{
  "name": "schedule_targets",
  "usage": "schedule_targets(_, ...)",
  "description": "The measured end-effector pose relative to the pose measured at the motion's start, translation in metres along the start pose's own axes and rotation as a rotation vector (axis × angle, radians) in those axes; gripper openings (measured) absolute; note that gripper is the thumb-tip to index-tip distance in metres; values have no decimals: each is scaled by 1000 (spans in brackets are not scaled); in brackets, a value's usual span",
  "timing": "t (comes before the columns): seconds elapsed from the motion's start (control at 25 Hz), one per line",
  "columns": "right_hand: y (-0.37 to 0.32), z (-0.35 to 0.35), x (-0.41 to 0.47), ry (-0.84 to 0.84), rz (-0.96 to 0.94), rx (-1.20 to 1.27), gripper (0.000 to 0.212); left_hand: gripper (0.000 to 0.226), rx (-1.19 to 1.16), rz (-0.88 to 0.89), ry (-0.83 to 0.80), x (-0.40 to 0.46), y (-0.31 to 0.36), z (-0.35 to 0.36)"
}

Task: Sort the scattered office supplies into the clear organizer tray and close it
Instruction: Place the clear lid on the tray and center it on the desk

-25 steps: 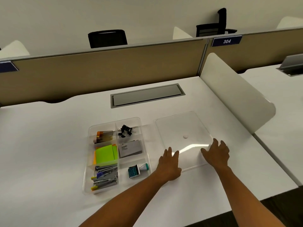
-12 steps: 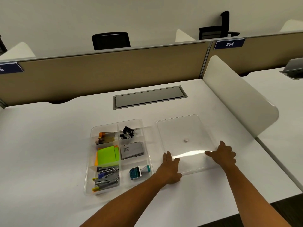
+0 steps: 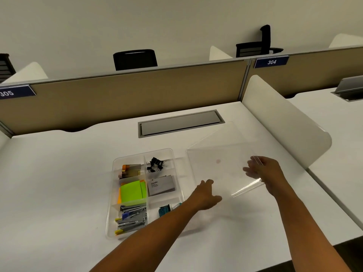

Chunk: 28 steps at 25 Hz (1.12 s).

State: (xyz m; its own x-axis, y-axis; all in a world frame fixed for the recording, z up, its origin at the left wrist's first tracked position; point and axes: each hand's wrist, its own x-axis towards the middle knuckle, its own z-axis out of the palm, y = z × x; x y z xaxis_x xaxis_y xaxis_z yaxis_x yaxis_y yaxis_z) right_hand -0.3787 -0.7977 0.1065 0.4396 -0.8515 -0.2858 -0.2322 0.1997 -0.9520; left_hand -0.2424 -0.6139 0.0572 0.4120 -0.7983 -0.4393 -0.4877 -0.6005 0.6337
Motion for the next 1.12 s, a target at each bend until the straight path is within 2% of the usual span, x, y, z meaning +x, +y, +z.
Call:
schedule_targets(0.08, -17, 15, -9, -39, -47, 69, 25, 67, -105, 31, 84, -3, 9, -16)
schedule_targets(0.24, -43, 46, -27, -52, -154, 45, 31, 57, -326, 79, 197, -10, 21, -48)
schedule_targets(0.48, -64, 108, -59, 88, -330, -34, 27, 50, -610, 161, 320, -29, 24, -108)
schedule_targets(0.64, -72, 157, -91, 183, -459, -91, 34, 49, -879, 187, 311, -53, 30, -158)
schedule_targets(0.96, -76, 241, -152, 140, -832, -244, 48, 62, -1030, 315, 279, -98, 7, -211)
schedule_targets(1.12, -70, 271, -169, 112, -859, -287, 47, 50, -1047, 357, 333, -108, -15, -218)
